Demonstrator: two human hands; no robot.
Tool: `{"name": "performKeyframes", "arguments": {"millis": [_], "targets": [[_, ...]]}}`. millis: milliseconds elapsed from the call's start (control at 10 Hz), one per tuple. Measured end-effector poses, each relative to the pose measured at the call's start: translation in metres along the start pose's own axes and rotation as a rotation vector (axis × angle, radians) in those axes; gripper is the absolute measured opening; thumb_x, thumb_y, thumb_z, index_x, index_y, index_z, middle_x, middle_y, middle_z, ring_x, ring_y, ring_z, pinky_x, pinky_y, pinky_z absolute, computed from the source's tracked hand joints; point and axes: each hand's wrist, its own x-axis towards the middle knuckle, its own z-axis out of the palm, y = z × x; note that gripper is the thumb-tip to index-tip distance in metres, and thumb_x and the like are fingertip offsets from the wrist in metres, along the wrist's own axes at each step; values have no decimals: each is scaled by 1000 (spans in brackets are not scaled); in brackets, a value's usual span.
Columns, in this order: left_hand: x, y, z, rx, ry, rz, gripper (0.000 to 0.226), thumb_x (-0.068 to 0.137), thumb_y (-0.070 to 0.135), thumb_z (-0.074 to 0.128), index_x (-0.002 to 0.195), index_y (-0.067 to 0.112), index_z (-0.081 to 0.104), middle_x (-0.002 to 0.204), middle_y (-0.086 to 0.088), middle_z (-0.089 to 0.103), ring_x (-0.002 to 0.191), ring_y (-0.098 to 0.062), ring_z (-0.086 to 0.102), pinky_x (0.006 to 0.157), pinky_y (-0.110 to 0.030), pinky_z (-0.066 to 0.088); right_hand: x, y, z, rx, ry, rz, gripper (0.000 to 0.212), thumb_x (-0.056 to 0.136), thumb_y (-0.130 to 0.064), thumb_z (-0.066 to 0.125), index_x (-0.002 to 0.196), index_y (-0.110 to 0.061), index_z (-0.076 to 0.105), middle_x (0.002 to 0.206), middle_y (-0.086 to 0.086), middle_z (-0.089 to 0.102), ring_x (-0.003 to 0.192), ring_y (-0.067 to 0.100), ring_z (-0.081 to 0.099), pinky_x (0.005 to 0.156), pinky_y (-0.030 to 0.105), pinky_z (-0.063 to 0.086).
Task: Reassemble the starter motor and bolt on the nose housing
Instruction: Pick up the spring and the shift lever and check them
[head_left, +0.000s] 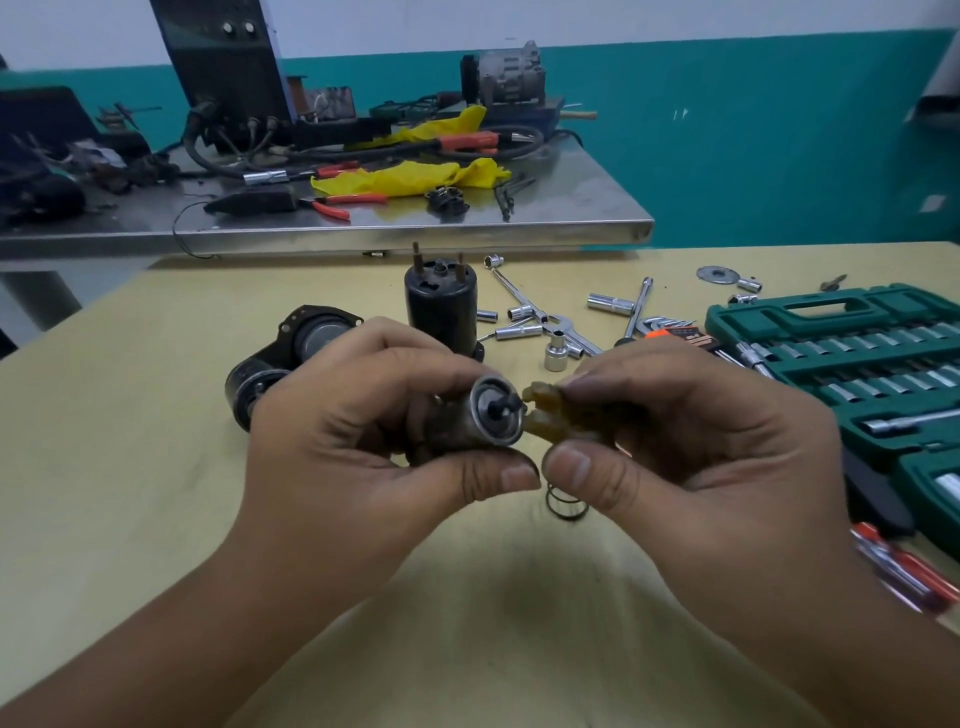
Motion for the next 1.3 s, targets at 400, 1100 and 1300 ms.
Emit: {"name": "performKeyframes", "arguments": {"millis": [400, 1100, 1300], "targets": [[0, 13, -6, 299, -47, 45, 38, 71, 35, 87, 98, 8, 78, 89, -5, 65, 80, -11, 63, 63, -28, 53, 1, 0, 9, -31, 52, -116, 31, 67, -25, 92, 92, -22, 73, 97, 3, 75, 92, 28, 72, 79, 44, 61], [-5, 14, -3, 417, -51, 68, 24, 77, 19, 92, 91, 3, 80, 82, -5, 66, 77, -2, 54, 71, -12, 47, 0, 6, 8, -115, 33, -98, 23, 68, -6, 82, 87, -11, 70, 94, 0, 75, 88, 24, 74, 71, 35, 60], [-4, 8, -7, 404, -133, 36, 26, 69, 11, 90, 90, 2, 77, 84, 0, 68, 80, -12, 59, 70, -18, 48, 4, 4, 1, -410, -21, -138, 22, 75, -18, 81, 94, -12, 75, 91, -8, 72, 84, 20, 70, 66, 44, 56]]}}
